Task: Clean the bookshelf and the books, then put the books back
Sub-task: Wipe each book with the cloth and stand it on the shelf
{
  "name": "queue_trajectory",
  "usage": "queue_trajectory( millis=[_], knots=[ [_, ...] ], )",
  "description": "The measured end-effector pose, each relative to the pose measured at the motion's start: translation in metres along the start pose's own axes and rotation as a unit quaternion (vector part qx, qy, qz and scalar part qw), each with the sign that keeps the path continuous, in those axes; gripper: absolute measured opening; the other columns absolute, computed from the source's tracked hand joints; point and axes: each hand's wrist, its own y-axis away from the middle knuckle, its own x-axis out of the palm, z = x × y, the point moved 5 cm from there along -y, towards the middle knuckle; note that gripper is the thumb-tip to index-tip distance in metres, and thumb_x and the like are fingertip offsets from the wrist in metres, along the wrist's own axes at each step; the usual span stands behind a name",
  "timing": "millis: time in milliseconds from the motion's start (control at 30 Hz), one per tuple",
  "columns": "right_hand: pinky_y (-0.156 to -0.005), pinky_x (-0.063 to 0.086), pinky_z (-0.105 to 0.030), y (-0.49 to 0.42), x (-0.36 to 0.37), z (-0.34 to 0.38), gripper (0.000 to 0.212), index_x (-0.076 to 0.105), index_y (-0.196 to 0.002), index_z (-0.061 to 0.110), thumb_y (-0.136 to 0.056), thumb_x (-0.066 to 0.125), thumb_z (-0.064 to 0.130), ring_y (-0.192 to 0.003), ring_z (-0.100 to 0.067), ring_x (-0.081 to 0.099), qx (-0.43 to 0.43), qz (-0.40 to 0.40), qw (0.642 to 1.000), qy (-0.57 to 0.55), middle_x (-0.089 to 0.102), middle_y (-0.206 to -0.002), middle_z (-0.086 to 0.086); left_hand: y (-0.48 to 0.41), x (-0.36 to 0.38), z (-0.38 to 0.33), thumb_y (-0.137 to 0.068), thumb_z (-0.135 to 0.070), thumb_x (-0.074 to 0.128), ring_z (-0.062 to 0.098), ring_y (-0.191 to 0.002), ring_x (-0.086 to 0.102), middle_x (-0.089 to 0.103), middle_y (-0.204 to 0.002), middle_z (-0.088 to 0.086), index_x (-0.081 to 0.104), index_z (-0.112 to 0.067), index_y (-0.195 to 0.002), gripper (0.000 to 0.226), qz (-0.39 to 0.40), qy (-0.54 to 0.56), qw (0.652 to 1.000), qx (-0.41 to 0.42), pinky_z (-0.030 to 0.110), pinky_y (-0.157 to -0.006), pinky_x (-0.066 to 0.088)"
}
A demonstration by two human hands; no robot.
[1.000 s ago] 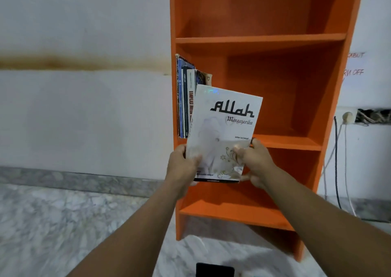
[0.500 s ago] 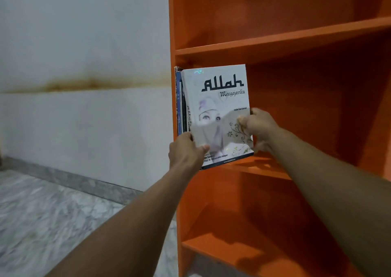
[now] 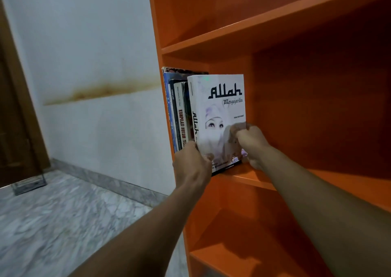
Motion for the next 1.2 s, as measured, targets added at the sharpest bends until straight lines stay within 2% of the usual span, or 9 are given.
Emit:
queue_trajectory(
  millis=[133, 233, 333, 433, 567, 733, 867, 1067, 1200],
  knots=[
    [-0.061, 0.047, -0.029, -0.007, 0.006, -0.009, 0.029, 0.058, -0.114, 0.006, -0.087, 0.050, 0.000, -0.087, -0.024, 0.064, 0.009, 0.005, 1.000, 0.009, 0.066, -0.103, -0.012, -0.006, 0.003, 0.001, -0.091, -0.024, 0.067, 0.026, -0.105, 0.063, 0.066, -0.112, 0.007, 0.064, -0.012, -0.113, 0.025, -0.002, -0.020, 1.000, 0.003, 0.039, -0.093, 0.055],
    [-0.067, 0.052, -0.036, -0.015, 0.012, -0.016, 0.034, 0.059, -0.115, 0.005, -0.082, 0.057, 0.010, -0.097, -0.031, 0.065, -0.006, -0.001, 1.000, 0.029, 0.067, -0.104, -0.015, -0.012, 0.003, 0.002, -0.090, -0.024, 0.069, 0.025, -0.095, 0.066, 0.067, -0.102, 0.006, 0.067, -0.009, -0.102, 0.020, 0.015, -0.030, 0.999, -0.009, 0.034, -0.084, 0.057],
    [-0.076, 0.057, -0.043, -0.015, 0.015, -0.017, 0.028, 0.061, -0.107, 0.007, -0.079, 0.061, 0.011, -0.093, -0.033, 0.066, -0.027, -0.008, 0.999, 0.037, 0.068, -0.098, -0.015, -0.019, 0.002, 0.004, -0.085, -0.027, 0.074, 0.028, -0.086, 0.069, 0.069, -0.098, 0.011, 0.068, -0.006, -0.093, 0.023, 0.024, -0.029, 0.999, -0.021, 0.041, -0.077, 0.061],
    [-0.078, 0.059, -0.044, -0.008, 0.019, -0.015, 0.020, 0.061, -0.105, 0.013, -0.085, 0.066, 0.011, -0.081, -0.028, 0.068, -0.034, -0.004, 0.999, 0.040, 0.070, -0.093, -0.011, -0.021, 0.002, 0.005, -0.082, -0.028, 0.077, 0.031, -0.092, 0.069, 0.068, -0.106, 0.014, 0.067, -0.005, -0.101, 0.031, 0.023, -0.027, 0.999, -0.029, 0.044, -0.077, 0.061],
    [-0.080, 0.058, -0.052, -0.015, 0.029, -0.023, 0.020, 0.060, -0.106, 0.021, -0.087, 0.066, 0.022, -0.086, -0.032, 0.069, -0.031, 0.015, 0.998, 0.048, 0.069, -0.098, -0.010, -0.024, 0.005, 0.005, -0.083, -0.026, 0.076, 0.029, -0.101, 0.065, 0.063, -0.114, 0.011, 0.061, -0.006, -0.107, 0.035, 0.024, -0.052, 0.998, -0.016, 0.041, -0.081, 0.060],
    [-0.082, 0.059, -0.048, -0.019, 0.033, -0.027, 0.038, 0.052, -0.128, 0.018, -0.092, 0.059, 0.009, -0.089, -0.031, 0.068, -0.020, 0.027, 0.997, 0.073, 0.066, -0.102, -0.011, -0.030, 0.006, 0.010, -0.081, -0.026, 0.078, 0.029, -0.106, 0.063, 0.061, -0.122, 0.010, 0.058, -0.007, -0.108, 0.039, 0.007, -0.064, 0.998, -0.018, 0.041, -0.083, 0.060],
    [-0.074, 0.059, -0.039, -0.021, 0.031, -0.029, 0.060, 0.036, -0.147, 0.023, -0.094, 0.054, 0.001, -0.087, -0.028, 0.067, 0.000, 0.029, 0.996, 0.082, 0.062, -0.107, -0.011, -0.032, 0.007, 0.014, -0.080, -0.028, 0.079, 0.028, -0.104, 0.063, 0.062, -0.120, 0.009, 0.059, -0.008, -0.111, 0.042, 0.001, -0.065, 0.998, -0.018, 0.037, -0.080, 0.060],
    [-0.086, 0.057, -0.045, -0.020, 0.032, -0.029, 0.056, 0.046, -0.140, 0.019, -0.088, 0.064, 0.006, -0.096, -0.027, 0.064, -0.023, 0.011, 0.994, 0.107, 0.062, -0.115, -0.011, -0.035, 0.006, 0.016, -0.078, -0.031, 0.080, 0.028, -0.104, 0.063, 0.062, -0.118, 0.007, 0.056, -0.009, -0.109, 0.045, -0.002, -0.058, 0.998, -0.019, 0.037, -0.080, 0.060],
    [-0.087, 0.055, -0.042, -0.016, 0.031, -0.028, 0.054, 0.048, -0.139, 0.019, -0.089, 0.062, 0.008, -0.105, -0.029, 0.060, -0.032, -0.010, 0.990, 0.136, 0.060, -0.123, -0.011, -0.030, 0.007, 0.017, -0.081, -0.034, 0.077, 0.028, -0.103, 0.064, 0.061, -0.119, 0.008, 0.051, -0.010, -0.111, 0.047, 0.007, -0.066, 0.998, -0.017, 0.040, -0.080, 0.060]
  ],
)
